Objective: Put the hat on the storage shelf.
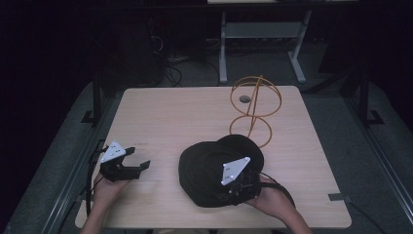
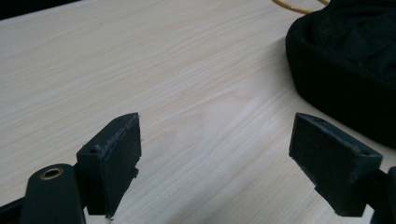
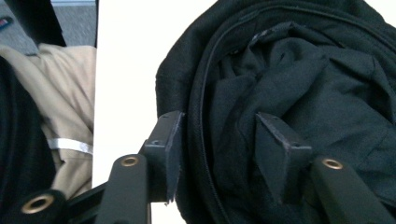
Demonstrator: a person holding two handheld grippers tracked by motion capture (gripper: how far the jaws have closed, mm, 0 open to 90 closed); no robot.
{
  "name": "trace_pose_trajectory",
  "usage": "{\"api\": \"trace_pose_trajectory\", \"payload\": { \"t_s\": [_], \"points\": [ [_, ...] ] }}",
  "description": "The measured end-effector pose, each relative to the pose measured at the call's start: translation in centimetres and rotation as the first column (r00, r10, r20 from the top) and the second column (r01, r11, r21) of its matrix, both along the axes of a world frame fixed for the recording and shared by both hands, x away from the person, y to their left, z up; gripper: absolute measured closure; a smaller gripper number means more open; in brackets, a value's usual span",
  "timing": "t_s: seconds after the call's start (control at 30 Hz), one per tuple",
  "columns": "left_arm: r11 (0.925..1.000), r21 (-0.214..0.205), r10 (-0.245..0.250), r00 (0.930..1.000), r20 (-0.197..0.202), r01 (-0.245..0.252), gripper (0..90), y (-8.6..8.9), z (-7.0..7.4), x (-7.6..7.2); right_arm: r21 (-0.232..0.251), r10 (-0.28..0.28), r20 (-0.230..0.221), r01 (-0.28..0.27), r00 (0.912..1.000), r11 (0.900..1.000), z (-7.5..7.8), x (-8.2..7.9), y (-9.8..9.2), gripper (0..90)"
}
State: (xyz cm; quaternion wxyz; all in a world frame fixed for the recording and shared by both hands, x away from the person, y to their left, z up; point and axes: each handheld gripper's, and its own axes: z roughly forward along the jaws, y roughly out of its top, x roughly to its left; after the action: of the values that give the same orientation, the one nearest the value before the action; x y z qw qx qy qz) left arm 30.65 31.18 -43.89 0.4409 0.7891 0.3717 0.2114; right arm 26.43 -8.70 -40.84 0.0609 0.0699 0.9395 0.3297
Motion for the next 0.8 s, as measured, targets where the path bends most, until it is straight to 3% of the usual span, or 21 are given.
{"api": "trace_pose_trajectory", "payload": {
  "t_s": [0.3, 0.5, 0.77, 0.8],
  "points": [
    [0.9999, 0.011, -0.007, 0.9999, -0.01, 0.008, 16.6, -0.1, 0.0, 0.0, -0.047, 0.026, -0.003, -0.026, 0.9997, 0.9986, -0.6, -0.2, 1.2, 61.1],
    [0.9999, 0.0, -0.014, 0.9998, -0.011, 0.014, 16.6, -0.2, -0.1, 0.0, -0.071, 0.035, -0.018, -0.036, 0.9992, 0.9968, -1.0, 0.0, 1.8, 63.4],
    [0.9995, 0.018, -0.026, 0.9994, -0.021, 0.027, 16.6, -0.2, -0.1, 0.1, -0.097, 0.032, -0.033, -0.035, 0.9989, 0.9946, -1.4, 0.1, 2.7, 64.6],
    [0.9997, -0.002, -0.026, 0.9995, -0.02, 0.026, 16.6, -0.3, -0.2, 0.1, -0.1, 0.032, -0.031, -0.035, 0.999, 0.9943, -1.4, 0.0, 2.8, 64.6]
  ]
}}
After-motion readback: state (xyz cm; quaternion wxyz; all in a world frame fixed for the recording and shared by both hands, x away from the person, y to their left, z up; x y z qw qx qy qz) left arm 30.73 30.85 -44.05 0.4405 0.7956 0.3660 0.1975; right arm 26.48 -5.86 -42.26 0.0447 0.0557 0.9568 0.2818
